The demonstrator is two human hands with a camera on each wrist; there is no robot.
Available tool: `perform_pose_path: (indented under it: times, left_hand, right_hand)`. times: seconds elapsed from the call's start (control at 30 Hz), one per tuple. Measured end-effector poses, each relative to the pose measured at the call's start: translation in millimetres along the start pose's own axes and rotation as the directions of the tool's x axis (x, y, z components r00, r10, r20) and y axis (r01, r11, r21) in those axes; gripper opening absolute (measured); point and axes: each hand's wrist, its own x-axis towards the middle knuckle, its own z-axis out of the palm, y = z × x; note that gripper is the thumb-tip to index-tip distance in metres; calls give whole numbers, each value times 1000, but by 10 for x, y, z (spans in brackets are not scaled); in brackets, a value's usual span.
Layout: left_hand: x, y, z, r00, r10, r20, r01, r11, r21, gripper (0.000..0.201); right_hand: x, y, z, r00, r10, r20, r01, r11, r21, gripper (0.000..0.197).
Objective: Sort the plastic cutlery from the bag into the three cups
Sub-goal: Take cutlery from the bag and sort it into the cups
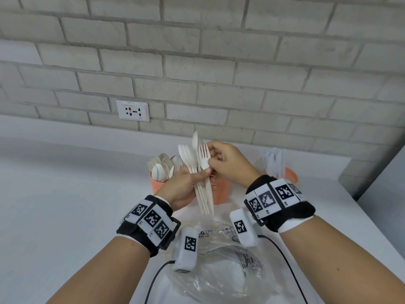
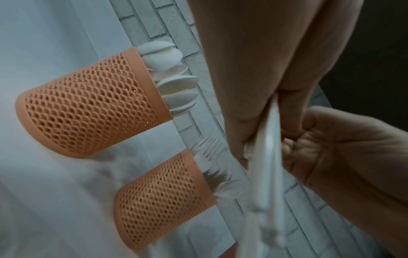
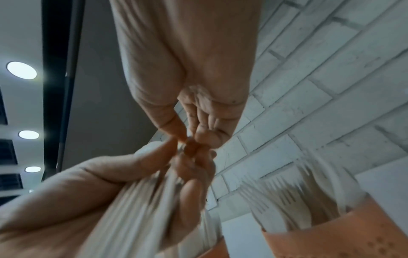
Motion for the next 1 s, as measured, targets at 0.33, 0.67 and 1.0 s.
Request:
perform_pose_path:
  times: [0.33,0.67,1.0]
  left_hand:
    - [16,2,-142,985,-34,-172,35,999,5,20]
    - [-23,51,-53,987,-8,-159,38,981,191,34]
    - [17,62,70,935,238,-263,-10,758,652,20]
  right_hand:
    - [122,-46,-422,787,-72,-613,165,982,96,16]
    - [99,673,-82,927,-111,-358,-142,781,-609,22]
    - [-72,9,104,971,-121,-208,104,991,-88,59]
